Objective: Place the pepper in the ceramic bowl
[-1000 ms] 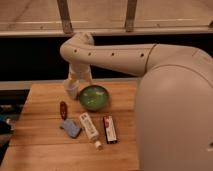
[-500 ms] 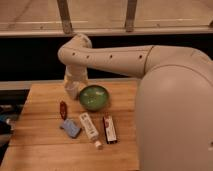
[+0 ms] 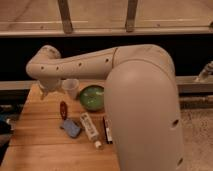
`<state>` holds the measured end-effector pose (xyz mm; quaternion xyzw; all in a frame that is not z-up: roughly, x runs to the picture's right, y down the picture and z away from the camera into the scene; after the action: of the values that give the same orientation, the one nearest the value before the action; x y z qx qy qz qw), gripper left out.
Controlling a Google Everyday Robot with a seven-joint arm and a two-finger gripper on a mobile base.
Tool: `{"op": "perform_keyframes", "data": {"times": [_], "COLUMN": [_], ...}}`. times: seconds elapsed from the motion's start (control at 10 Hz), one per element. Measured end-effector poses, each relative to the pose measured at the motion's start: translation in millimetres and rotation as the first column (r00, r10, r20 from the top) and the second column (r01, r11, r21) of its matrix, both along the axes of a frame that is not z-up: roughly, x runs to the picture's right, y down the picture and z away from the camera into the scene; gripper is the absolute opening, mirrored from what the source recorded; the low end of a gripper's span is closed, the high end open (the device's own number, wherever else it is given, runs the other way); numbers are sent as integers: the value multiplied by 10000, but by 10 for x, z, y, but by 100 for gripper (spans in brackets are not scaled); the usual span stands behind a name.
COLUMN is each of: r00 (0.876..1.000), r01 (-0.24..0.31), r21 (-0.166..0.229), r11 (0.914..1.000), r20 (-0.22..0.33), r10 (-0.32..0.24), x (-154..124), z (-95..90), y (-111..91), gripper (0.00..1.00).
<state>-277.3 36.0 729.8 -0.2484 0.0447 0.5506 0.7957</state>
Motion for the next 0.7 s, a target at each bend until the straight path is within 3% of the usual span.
{"op": "perform_keyframes", "data": {"times": [0.3, 0.5, 0.7], "r00": [9994, 9988, 9984], "r01": [312, 437, 514], "r21": [-121, -397, -701], "r11": [9994, 9983, 9962], "r20": [-131, -220, -207], "r10": [-313, -446, -530], "x": [20, 53, 16], "z": [383, 683, 848], "y": [220, 342, 422], "gripper": [65, 65, 65]}}
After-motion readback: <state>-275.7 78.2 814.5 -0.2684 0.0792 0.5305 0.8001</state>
